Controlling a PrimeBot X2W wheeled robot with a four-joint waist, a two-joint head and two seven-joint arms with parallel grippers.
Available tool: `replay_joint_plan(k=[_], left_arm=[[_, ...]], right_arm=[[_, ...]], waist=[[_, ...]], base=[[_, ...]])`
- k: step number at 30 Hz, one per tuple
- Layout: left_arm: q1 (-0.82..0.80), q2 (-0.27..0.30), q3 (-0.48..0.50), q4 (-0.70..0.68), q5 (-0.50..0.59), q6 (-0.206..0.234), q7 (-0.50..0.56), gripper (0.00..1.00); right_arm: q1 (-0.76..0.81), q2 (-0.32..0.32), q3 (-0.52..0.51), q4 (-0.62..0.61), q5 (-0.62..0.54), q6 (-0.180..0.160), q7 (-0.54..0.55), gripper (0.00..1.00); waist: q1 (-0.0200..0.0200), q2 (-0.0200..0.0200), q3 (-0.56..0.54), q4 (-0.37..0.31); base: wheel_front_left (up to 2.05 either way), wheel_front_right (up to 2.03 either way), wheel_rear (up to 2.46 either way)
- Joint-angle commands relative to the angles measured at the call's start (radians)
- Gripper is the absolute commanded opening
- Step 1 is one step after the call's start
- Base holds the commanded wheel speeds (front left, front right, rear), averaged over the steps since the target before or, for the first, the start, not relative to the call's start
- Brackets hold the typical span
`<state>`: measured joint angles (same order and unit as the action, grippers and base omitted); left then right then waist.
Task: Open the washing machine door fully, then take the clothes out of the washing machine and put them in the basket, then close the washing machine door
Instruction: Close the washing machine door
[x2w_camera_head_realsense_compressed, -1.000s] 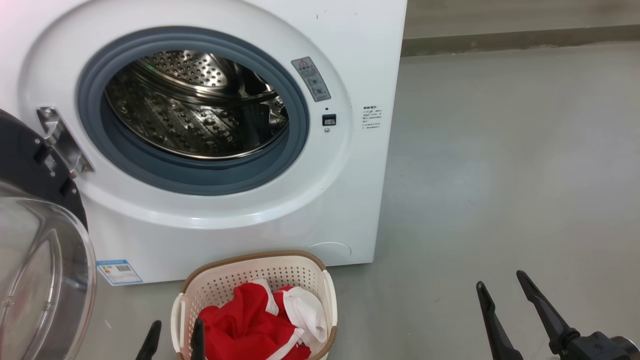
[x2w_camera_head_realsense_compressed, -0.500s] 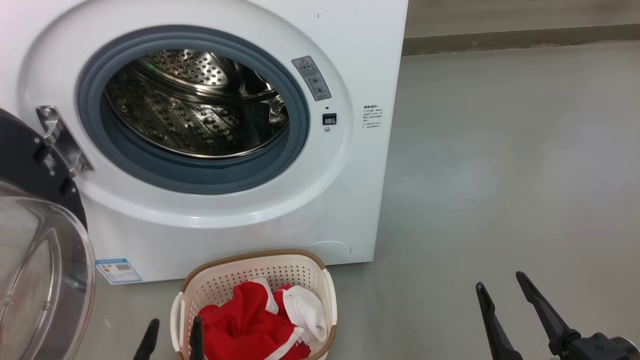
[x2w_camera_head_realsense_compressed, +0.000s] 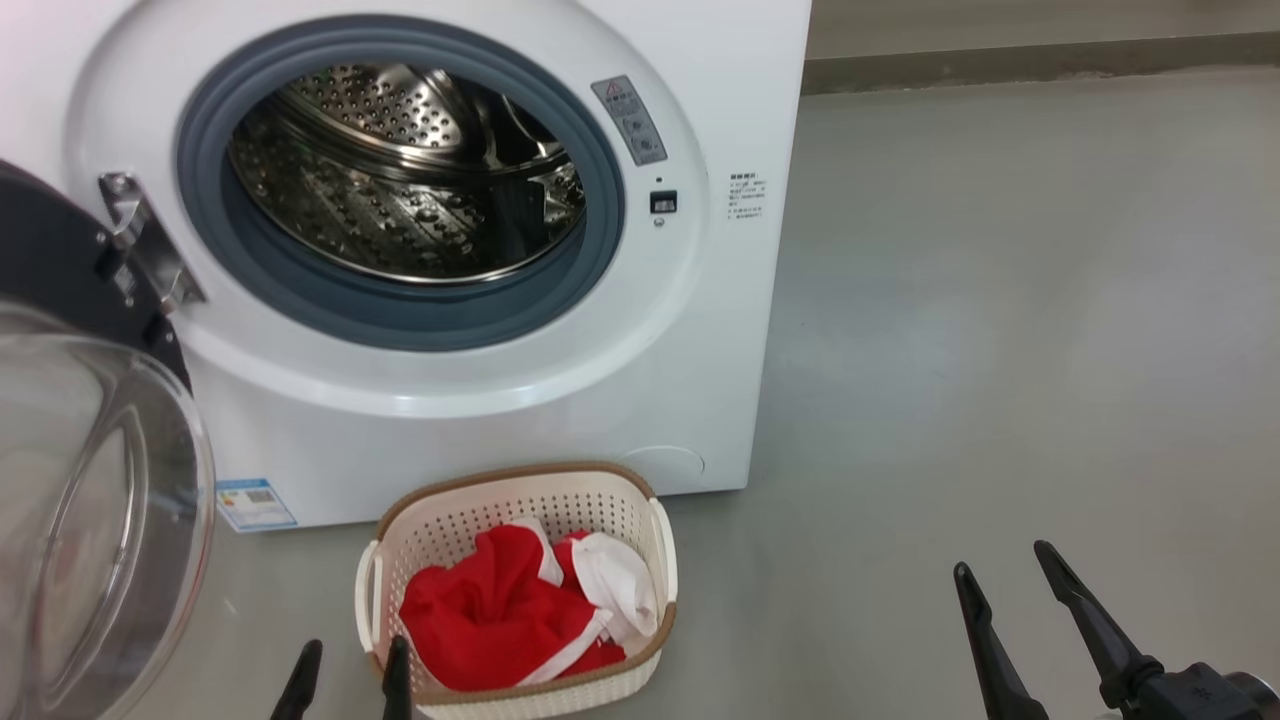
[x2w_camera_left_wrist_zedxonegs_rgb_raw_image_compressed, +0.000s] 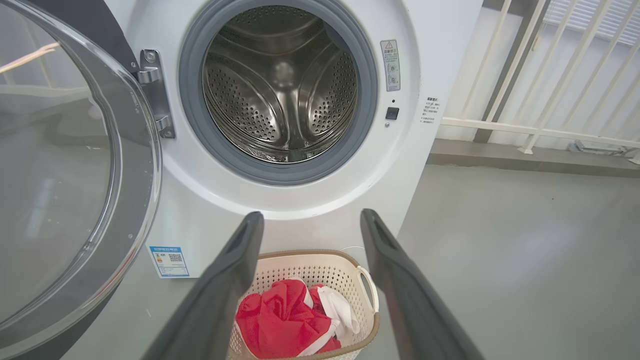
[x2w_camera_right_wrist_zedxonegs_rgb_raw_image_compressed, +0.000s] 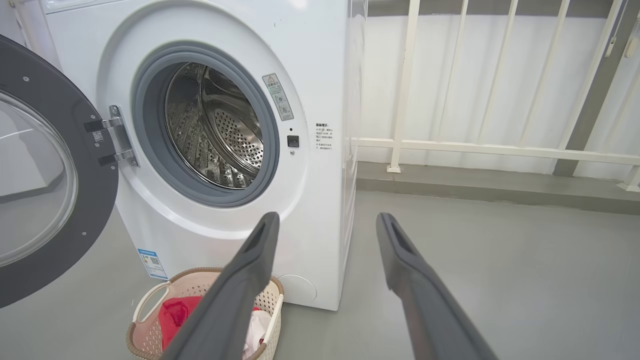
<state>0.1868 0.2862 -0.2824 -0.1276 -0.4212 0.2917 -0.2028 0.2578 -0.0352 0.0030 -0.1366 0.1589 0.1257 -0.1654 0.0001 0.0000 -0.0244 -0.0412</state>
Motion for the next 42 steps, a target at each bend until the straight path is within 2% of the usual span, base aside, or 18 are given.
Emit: replay_joint_plan(k=[1,6,11,24,35,42], left_arm=[[-0.022,0.014,0.033,-0.03,0.017,0.011,-0.001,1.0],[-0.028,0.016,0.023,-0.036,0.014,0.002,0.002,1.0],[-0.03,0.019,0.017,-0.033,0.024,0.012,0.009,1.0],[-0.038,0.025,0.005,-0.037,0.041,0.028,0.014,1.0],[-0.037,0.028,0.01,-0.055,0.056,0.056,0.013,1.0],[-0.028,0.047,0.02,-0.075,0.069,0.077,0.029,1.0]], right_arm=[[-0.028,-0.015,0.015,-0.029,0.008,0.005,0.002,1.0],[-0.029,-0.015,0.015,-0.03,0.008,0.005,0.003,1.0],[-0.03,-0.015,0.016,-0.032,0.005,0.005,0.005,1.0],[-0.032,-0.015,0.013,-0.033,0.003,0.005,0.006,1.0],[-0.029,-0.015,0.021,-0.039,0.003,0.005,0.007,1.0],[-0.025,-0.015,0.033,-0.036,0.008,0.005,0.003,1.0]], waist=[[-0.0001,0.0,0.001,0.0],[-0.0001,0.0,0.003,0.003],[-0.0001,0.0,0.003,0.006],[-0.0001,0.0,0.004,0.022],[-0.0001,0.0,-0.007,0.103],[-0.0001,0.0,-0.022,0.204]], base=[[-1.98,1.9,0.08],[-1.53,1.53,0.0],[-0.84,0.84,0.0],[-0.07,0.07,0.0],[0.0,0.0,0.0],[0.0,0.0,0.0]])
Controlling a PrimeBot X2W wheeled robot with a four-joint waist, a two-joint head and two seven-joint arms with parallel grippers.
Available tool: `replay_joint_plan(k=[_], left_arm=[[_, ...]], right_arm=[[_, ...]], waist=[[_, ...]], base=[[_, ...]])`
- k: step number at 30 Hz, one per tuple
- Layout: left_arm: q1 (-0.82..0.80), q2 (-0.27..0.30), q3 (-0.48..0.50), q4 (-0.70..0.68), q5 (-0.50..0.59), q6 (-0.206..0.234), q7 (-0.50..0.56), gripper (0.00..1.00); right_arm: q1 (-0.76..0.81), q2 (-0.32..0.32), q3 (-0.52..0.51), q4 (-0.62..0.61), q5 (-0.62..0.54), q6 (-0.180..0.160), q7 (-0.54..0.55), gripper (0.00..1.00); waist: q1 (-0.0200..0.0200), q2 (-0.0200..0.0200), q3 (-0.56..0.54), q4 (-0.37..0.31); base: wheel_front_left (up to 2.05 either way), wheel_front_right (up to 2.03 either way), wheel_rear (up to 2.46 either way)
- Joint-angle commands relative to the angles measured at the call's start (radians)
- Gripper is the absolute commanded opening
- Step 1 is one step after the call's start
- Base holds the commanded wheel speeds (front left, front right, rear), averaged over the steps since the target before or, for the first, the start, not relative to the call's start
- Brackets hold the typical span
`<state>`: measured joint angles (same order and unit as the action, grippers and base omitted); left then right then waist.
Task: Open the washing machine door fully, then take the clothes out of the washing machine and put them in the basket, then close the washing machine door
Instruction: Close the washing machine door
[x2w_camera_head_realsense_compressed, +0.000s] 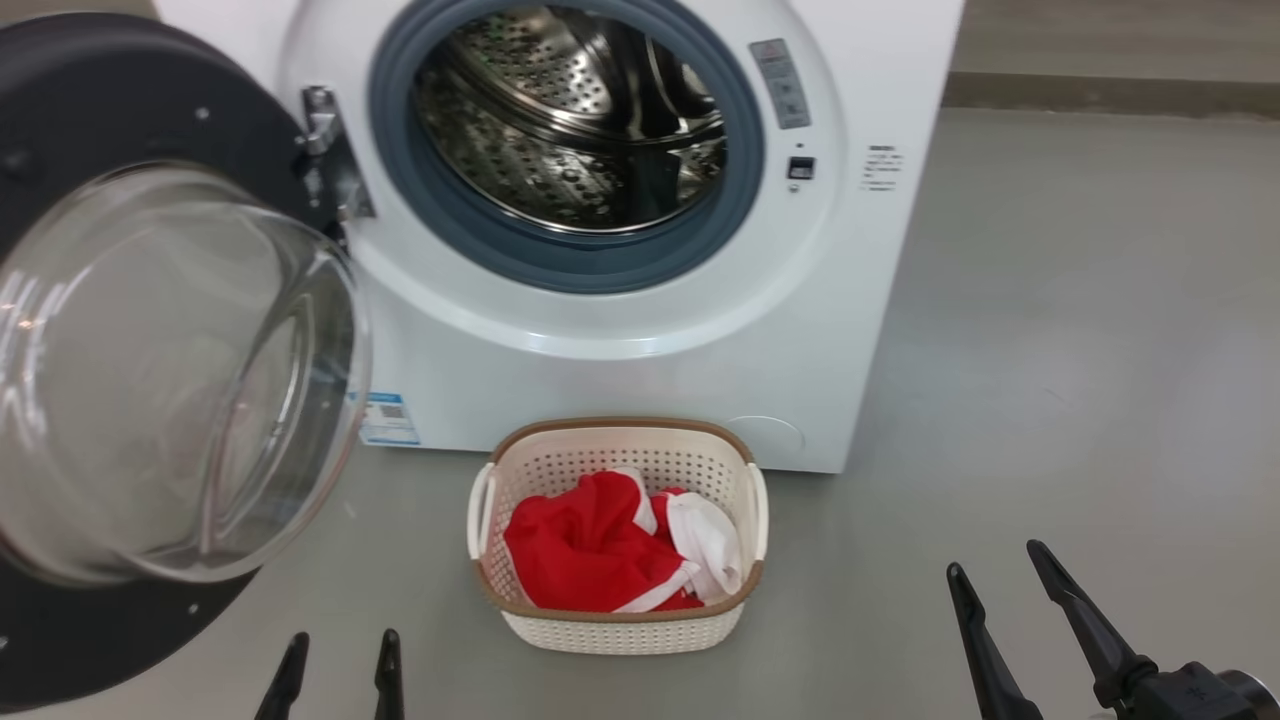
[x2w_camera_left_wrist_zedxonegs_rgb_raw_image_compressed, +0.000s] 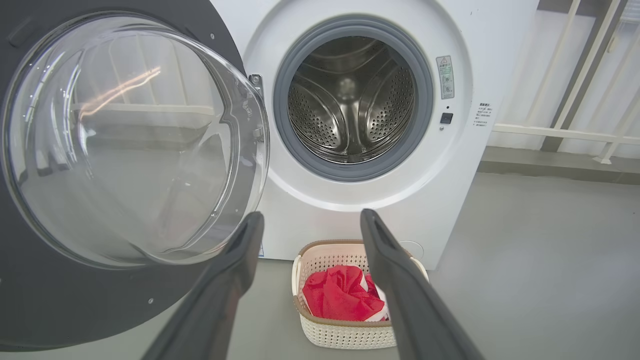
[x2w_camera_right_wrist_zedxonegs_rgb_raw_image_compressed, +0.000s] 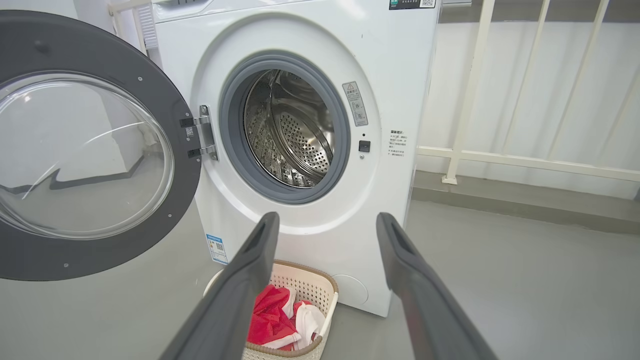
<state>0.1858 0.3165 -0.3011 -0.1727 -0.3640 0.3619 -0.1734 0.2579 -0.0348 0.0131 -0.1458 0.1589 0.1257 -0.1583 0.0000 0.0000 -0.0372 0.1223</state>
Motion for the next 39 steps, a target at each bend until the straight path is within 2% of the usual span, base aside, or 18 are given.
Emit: replay_joint_plan(k=[1,12,24,30,39], left_arm=[[-0.026,0.02,0.04,-0.032,0.014,0.01,0.003,1.0],[-0.011,0.037,0.053,-0.059,0.025,0.04,0.022,1.0],[-0.006,0.047,0.059,-0.083,0.036,0.061,0.026,1.0],[-0.004,0.045,0.061,-0.087,0.035,0.068,0.018,1.0],[-0.001,0.045,0.068,-0.091,0.035,0.078,0.008,1.0]], right_arm=[[-0.025,-0.015,0.025,-0.027,0.009,0.005,-0.005,1.0],[-0.02,-0.015,0.036,-0.029,0.011,0.005,-0.007,1.0],[-0.024,-0.015,0.044,-0.03,0.007,0.005,-0.01,1.0],[-0.03,-0.015,0.045,-0.033,0.001,0.005,-0.005,1.0],[-0.033,-0.015,0.049,-0.039,-0.004,0.005,0.004,1.0]], waist=[[0.0,0.0,-0.01,0.053],[0.0,0.0,-0.012,0.18],[0.0,0.0,0.004,0.283],[0.0,0.0,0.013,0.317],[0.0,0.0,0.018,0.331]], base=[[0.0,0.0,0.0],[0.0,0.0,0.0],[0.0,0.0,0.0],[0.0,0.0,0.0],[0.0,0.0,0.0]])
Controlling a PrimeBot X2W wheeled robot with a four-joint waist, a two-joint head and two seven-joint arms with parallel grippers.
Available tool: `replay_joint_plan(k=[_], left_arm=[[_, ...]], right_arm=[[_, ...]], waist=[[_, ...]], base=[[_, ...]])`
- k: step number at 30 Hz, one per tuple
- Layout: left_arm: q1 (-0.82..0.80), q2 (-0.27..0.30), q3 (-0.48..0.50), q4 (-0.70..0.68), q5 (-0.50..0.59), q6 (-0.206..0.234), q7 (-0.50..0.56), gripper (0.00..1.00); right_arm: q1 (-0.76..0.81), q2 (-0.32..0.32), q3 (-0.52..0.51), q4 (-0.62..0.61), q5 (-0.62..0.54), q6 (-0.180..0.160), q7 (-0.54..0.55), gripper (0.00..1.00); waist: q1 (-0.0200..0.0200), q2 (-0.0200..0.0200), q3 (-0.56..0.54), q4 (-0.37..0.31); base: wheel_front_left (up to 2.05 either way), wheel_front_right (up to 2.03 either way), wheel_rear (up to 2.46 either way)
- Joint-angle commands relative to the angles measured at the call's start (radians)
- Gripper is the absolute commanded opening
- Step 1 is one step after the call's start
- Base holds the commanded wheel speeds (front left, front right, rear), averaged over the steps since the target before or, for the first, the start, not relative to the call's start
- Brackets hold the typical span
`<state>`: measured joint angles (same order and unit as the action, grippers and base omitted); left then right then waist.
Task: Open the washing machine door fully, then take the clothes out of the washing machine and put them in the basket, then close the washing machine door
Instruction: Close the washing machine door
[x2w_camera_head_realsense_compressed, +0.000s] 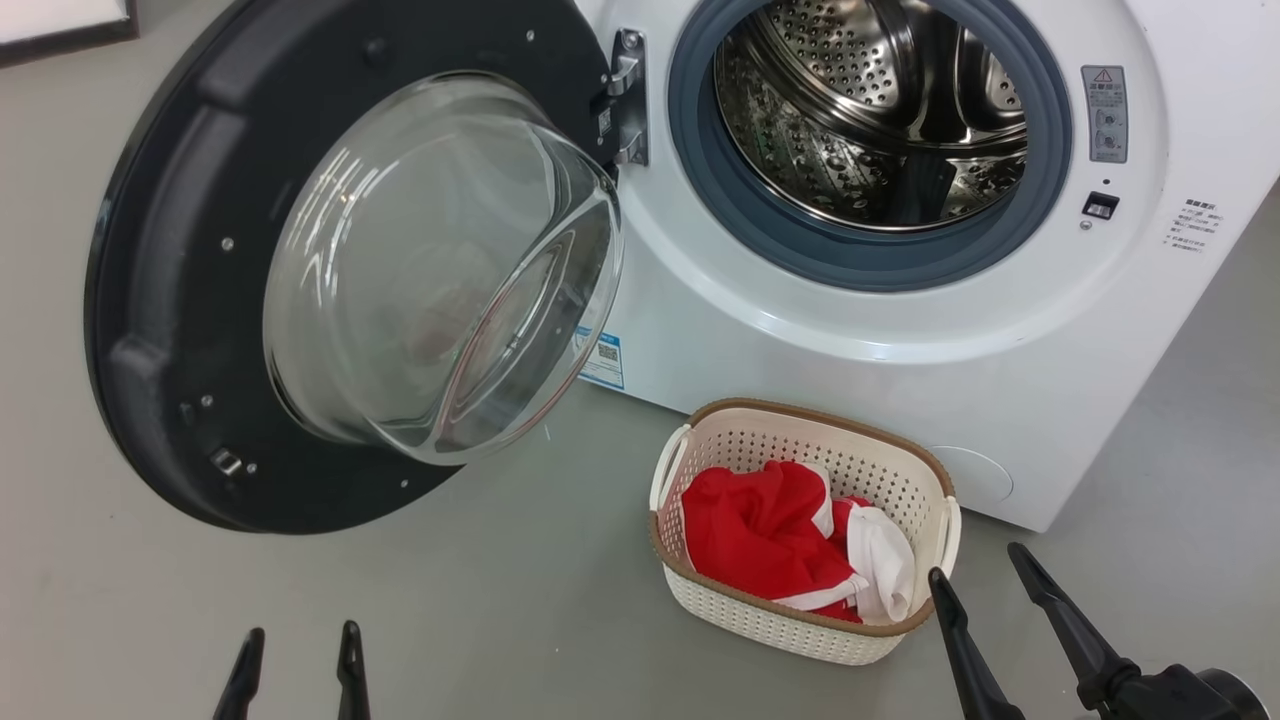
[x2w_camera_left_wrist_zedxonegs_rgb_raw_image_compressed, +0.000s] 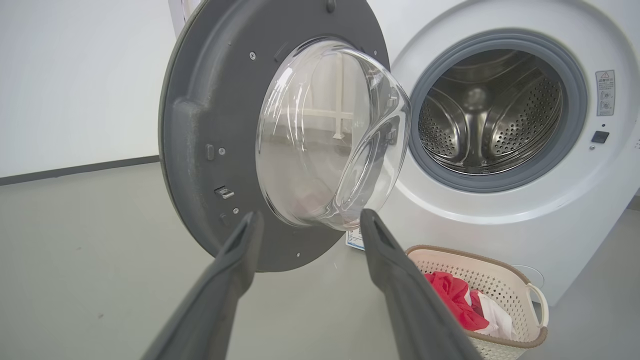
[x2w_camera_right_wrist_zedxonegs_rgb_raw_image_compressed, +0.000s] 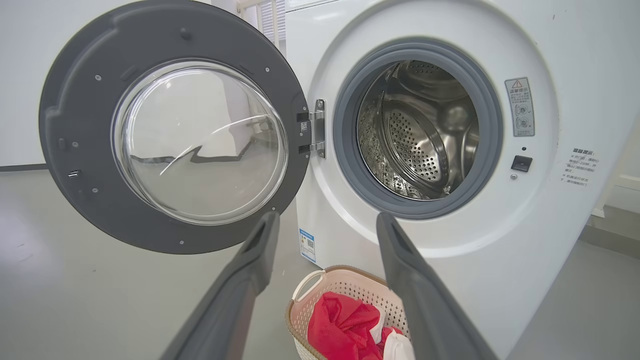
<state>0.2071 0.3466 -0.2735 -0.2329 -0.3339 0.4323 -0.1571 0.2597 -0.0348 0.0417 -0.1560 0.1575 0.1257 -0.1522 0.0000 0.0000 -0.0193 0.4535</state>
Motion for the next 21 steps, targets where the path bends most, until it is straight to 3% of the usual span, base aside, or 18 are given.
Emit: replay_joint_plan(k=[1,5,6,7,8,17,21], left_arm=[[-0.023,0.014,0.041,-0.031,0.001,0.006,-0.01,1.0],[-0.024,0.01,0.044,-0.031,-0.006,0.004,-0.02,1.0],[-0.024,0.01,0.044,-0.03,-0.008,0.004,-0.021,0.59],[-0.025,0.009,0.043,-0.03,-0.01,0.002,-0.023,0.09],[-0.028,0.009,0.044,-0.031,-0.012,0.0,-0.025,0.0],[-0.093,0.023,0.116,-0.056,-0.026,0.004,-0.064,0.0],[-0.141,0.011,0.175,-0.056,-0.087,-0.008,-0.077,0.0]], right_arm=[[-0.035,-0.015,0.021,-0.03,-0.003,0.005,-0.001,1.0],[-0.038,-0.015,0.023,-0.031,-0.005,0.005,0.003,1.0],[-0.039,-0.015,0.023,-0.031,-0.006,0.005,0.004,1.0],[-0.039,-0.015,0.023,-0.032,-0.006,0.005,0.005,1.0],[-0.039,-0.015,0.023,-0.033,-0.007,0.005,0.005,1.0],[-0.037,-0.015,0.02,-0.043,-0.014,0.005,0.016,1.0],[-0.037,-0.015,0.018,-0.053,-0.022,0.005,0.025,1.0]], waist=[[0.0,0.0,0.001,0.0],[0.0,0.0,0.003,-0.003],[0.0,0.0,0.004,-0.005],[0.0,0.0,0.004,-0.006],[0.0,0.0,0.005,-0.008],[0.0,0.0,0.017,-0.025],[0.0,0.0,0.025,-0.031]], base=[[0.0,0.0,0.0],[0.0,0.0,0.0],[0.0,0.0,0.0],[0.0,0.0,0.0],[0.0,0.0,0.0],[0.0,0.0,0.0],[0.0,0.0,0.0]])
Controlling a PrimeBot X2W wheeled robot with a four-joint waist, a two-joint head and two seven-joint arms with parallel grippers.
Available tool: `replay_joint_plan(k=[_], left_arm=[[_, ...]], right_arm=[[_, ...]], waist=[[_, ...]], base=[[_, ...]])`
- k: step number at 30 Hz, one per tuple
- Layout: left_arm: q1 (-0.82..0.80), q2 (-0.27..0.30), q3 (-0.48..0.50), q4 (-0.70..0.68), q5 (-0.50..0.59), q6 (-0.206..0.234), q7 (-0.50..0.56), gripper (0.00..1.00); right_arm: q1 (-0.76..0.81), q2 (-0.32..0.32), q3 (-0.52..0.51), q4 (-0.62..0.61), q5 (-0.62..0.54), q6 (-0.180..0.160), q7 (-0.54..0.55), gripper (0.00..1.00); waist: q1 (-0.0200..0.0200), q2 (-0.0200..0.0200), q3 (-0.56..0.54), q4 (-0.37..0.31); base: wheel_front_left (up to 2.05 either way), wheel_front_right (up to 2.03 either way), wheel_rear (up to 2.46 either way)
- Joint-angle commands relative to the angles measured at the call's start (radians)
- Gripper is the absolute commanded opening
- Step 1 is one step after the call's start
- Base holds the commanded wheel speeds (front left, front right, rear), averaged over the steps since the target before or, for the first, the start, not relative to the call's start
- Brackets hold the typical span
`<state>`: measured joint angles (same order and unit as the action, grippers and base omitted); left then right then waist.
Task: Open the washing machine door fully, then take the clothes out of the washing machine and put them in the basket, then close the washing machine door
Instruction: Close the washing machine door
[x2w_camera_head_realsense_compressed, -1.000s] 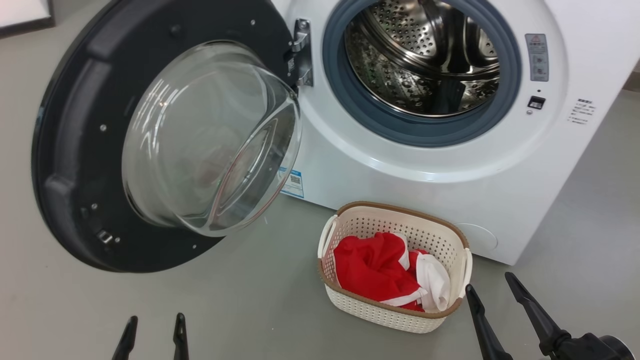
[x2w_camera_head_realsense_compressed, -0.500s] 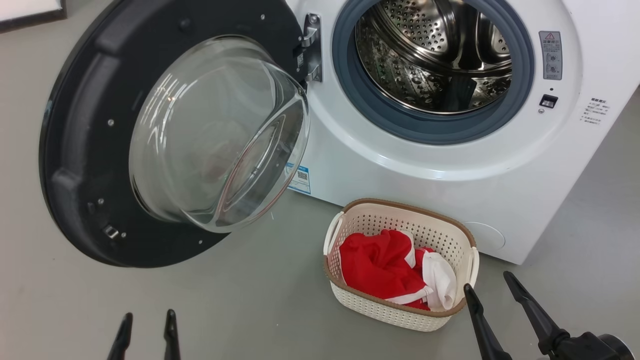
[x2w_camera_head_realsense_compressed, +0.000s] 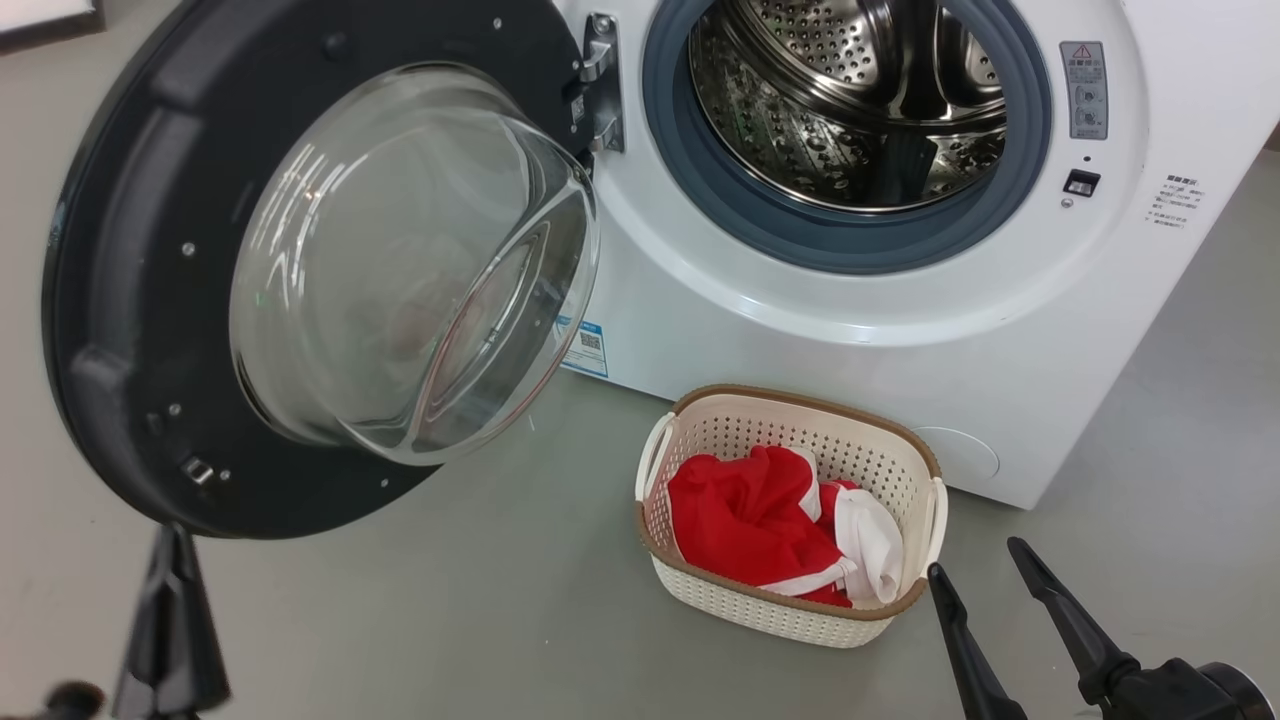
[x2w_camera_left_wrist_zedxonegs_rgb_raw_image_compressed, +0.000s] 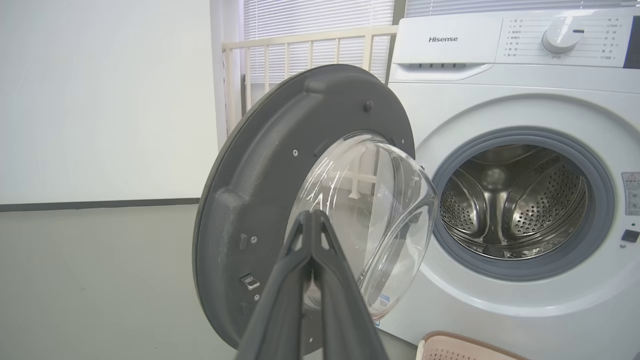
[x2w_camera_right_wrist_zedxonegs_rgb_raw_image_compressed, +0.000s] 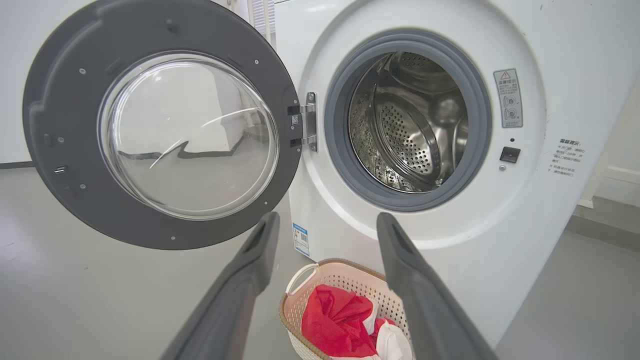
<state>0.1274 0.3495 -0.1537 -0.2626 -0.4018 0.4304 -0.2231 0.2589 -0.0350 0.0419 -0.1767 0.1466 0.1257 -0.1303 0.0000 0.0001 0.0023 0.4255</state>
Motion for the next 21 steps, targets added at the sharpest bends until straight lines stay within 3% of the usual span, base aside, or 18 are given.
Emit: replay_joint_plan(k=[1,11,18,21], left_arm=[[-0.076,0.005,0.074,-0.018,-0.037,-0.014,-0.015,0.0],[-0.251,-0.021,0.264,0.082,-0.255,-0.121,-0.033,0.0],[-0.426,0.021,0.403,0.211,-0.465,-0.201,0.022,0.0],[-0.474,0.029,0.438,0.257,-0.532,-0.216,0.054,0.0]], right_arm=[[-0.037,-0.015,0.018,-0.035,-0.013,0.005,0.005,1.0],[-0.038,-0.015,0.016,-0.055,-0.027,0.005,0.03,1.0],[-0.046,-0.015,0.021,-0.066,-0.034,0.005,0.045,1.0],[-0.047,-0.015,0.018,-0.068,-0.035,0.005,0.046,1.0]], waist=[[0.0,-0.0001,0.006,-0.004],[0.0,-0.0001,0.024,-0.018],[0.0,-0.0001,0.032,-0.038],[0.0,-0.0001,0.034,-0.045]], base=[[0.0,0.0,0.0],[0.0,0.0,0.0],[0.0,0.0,0.0],[0.0,0.0,0.0]])
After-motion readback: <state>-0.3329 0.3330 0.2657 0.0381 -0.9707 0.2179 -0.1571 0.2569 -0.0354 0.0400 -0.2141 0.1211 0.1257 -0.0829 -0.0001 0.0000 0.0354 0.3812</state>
